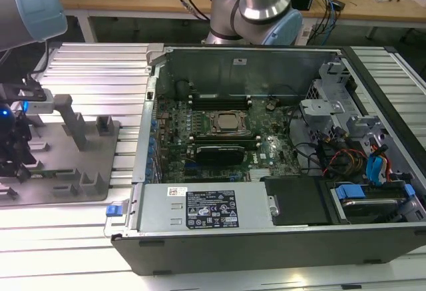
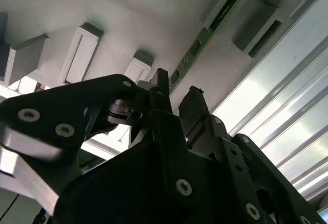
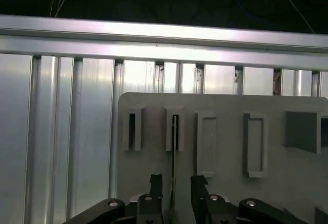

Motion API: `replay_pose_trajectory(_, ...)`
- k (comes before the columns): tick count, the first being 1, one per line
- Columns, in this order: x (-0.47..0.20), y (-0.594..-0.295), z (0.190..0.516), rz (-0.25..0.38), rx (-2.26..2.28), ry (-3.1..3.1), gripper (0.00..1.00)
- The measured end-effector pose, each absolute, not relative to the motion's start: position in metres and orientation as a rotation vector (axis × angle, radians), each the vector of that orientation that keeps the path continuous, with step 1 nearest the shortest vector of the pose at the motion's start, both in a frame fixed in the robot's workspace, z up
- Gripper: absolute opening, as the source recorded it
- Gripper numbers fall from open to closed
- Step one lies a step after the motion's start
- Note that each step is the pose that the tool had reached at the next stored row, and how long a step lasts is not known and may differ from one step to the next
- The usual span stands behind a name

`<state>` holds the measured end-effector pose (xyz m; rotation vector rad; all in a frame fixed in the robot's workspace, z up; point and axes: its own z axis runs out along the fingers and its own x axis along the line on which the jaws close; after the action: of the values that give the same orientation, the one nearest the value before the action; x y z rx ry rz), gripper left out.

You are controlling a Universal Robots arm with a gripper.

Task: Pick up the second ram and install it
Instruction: 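Pick up the second ram and move it above second insertion slot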

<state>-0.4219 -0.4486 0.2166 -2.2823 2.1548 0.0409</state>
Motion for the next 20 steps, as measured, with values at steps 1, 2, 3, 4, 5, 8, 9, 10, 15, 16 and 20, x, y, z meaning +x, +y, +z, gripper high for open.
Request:
replay_pose_trajectory(1,-0.4219,-0.4485,0.2145,0.041,-2.288,2.149,0.34)
replay_pose_trajectory(2,-0.4220,-0.4481,0.2132,0.041,-2.291,2.146,0.34)
replay_pose_trajectory(3,-0.4221,-0.4476,0.2125,0.040,-2.292,2.145,0.34)
replay_pose_trajectory(4,-0.4224,-0.4470,0.2112,0.040,-2.294,2.144,0.34)
replay_pose_trajectory(5,-0.4226,-0.4471,0.2112,0.038,-2.295,2.145,0.34)
replay_pose_trajectory(8,-0.4227,-0.4470,0.2109,0.035,-2.296,2.146,0.34)
replay_pose_trajectory(9,-0.4226,-0.4470,0.2109,0.034,-2.297,2.146,0.34)
replay_pose_trajectory(10,-0.4226,-0.4470,0.2109,0.034,-2.297,2.146,0.33)
replay_pose_trajectory(15,-0.4227,-0.4470,0.2103,0.032,-2.298,2.148,0.25)
replay_pose_trajectory(16,-0.4227,-0.4469,0.2089,0.031,-2.298,2.147,0.25)
replay_pose_trajectory(20,-0.4227,-0.4470,0.2088,0.032,-2.298,2.148,0.25)
